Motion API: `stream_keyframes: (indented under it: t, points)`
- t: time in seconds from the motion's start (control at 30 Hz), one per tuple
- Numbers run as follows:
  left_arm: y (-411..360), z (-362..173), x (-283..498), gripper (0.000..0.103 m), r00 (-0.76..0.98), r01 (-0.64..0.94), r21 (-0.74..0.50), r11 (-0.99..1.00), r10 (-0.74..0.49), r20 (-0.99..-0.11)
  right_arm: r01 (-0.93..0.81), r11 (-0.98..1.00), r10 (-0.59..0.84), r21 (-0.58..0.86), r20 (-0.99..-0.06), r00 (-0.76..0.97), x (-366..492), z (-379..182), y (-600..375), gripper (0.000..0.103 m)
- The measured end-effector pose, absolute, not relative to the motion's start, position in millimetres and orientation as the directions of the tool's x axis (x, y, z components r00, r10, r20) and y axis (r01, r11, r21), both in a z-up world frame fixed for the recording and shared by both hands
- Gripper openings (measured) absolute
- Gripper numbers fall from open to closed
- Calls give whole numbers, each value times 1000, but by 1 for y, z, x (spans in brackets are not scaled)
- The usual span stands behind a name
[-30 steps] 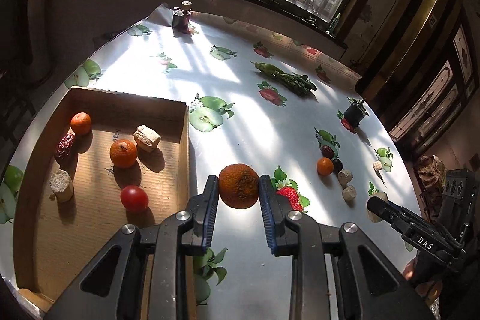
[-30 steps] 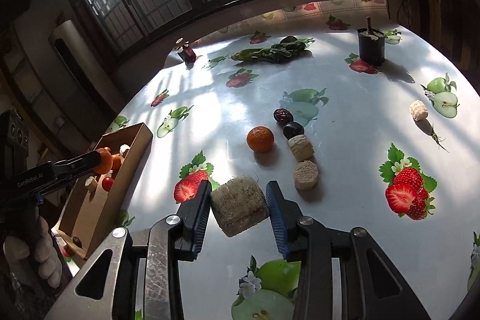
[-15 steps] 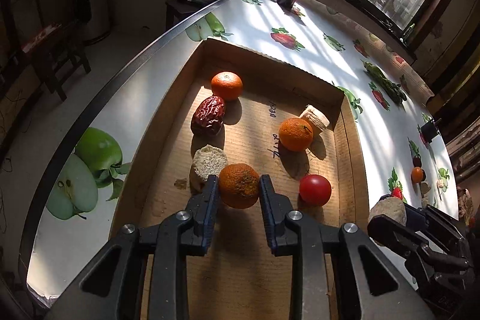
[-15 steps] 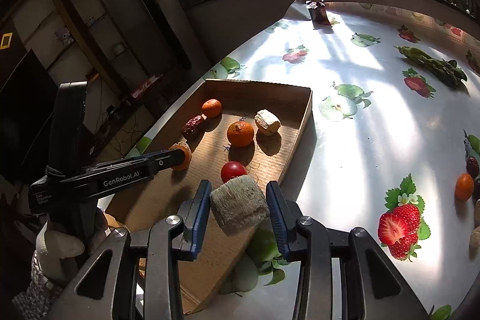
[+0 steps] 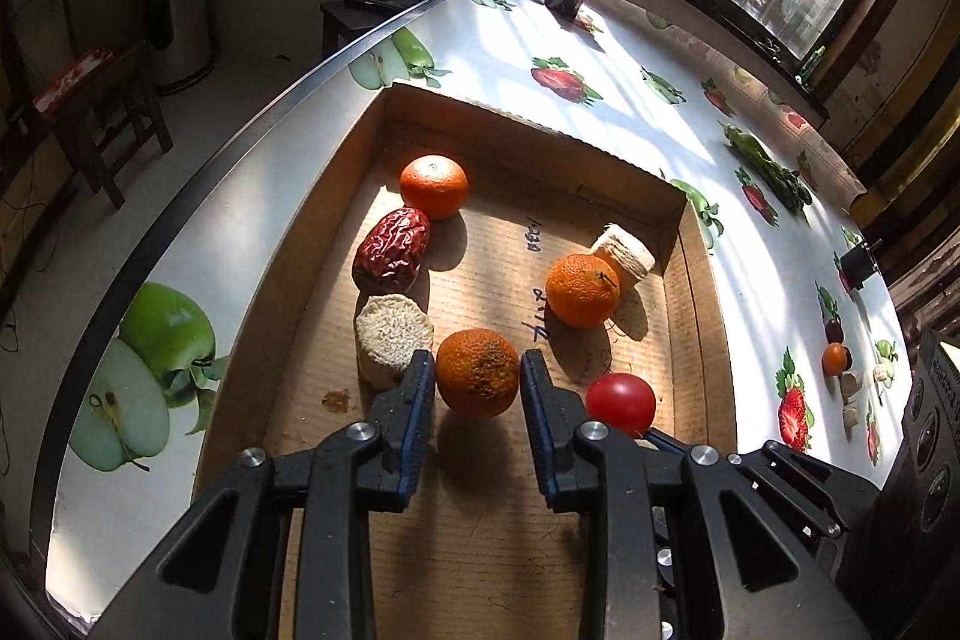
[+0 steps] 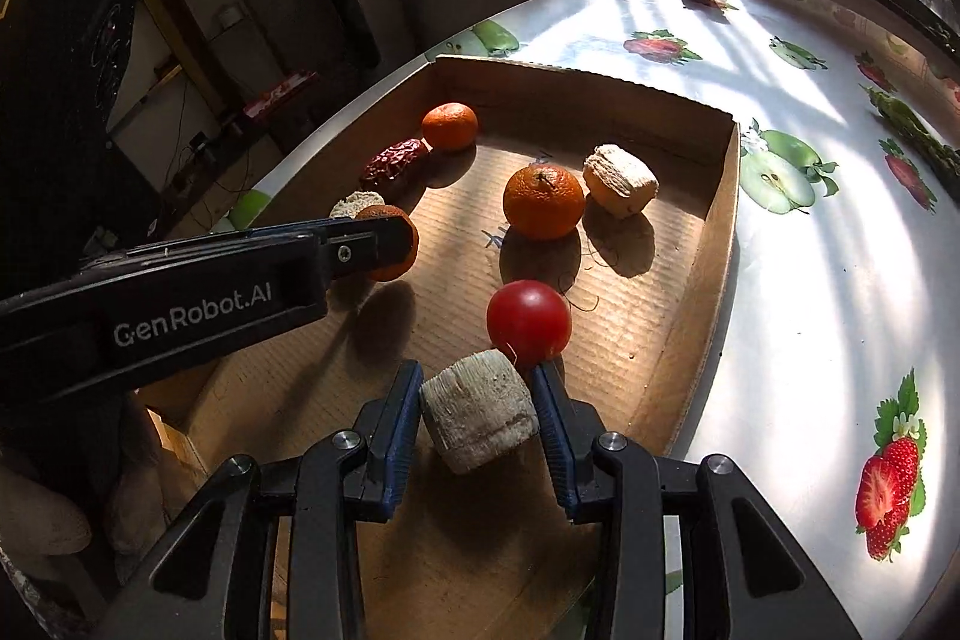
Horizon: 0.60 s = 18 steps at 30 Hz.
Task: Organize fruits
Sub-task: 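Lower the orange into the box with the left tool while the right tool releases the bread there, then move both open tools back over the remaining fruit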
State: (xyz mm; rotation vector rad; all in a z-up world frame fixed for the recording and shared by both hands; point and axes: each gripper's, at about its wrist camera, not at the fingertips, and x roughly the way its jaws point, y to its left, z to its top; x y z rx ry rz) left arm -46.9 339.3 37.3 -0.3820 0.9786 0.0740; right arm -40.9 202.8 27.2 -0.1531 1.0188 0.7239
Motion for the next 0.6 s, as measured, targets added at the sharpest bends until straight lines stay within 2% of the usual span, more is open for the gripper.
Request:
stream_keyframes:
  t: [0.23,0.3,0.47,0.6]
  points:
    - [341,51,-60,34,598,-246,-319,915,-116,-793,-605,769,480,205,-810,336,-39,28,201,41]
    - [342,63,-69,44,627,-250,-328,911,-106,-772,-601,770,492,215,-800,344,-40,32,197,41]
    - [337,95,-101,61,694,-282,-300,911,-22,-719,-578,781,524,237,-752,400,-49,57,174,46]
    - [312,109,-123,76,720,-296,-217,930,68,-691,-506,818,531,273,-694,485,-66,79,134,64]
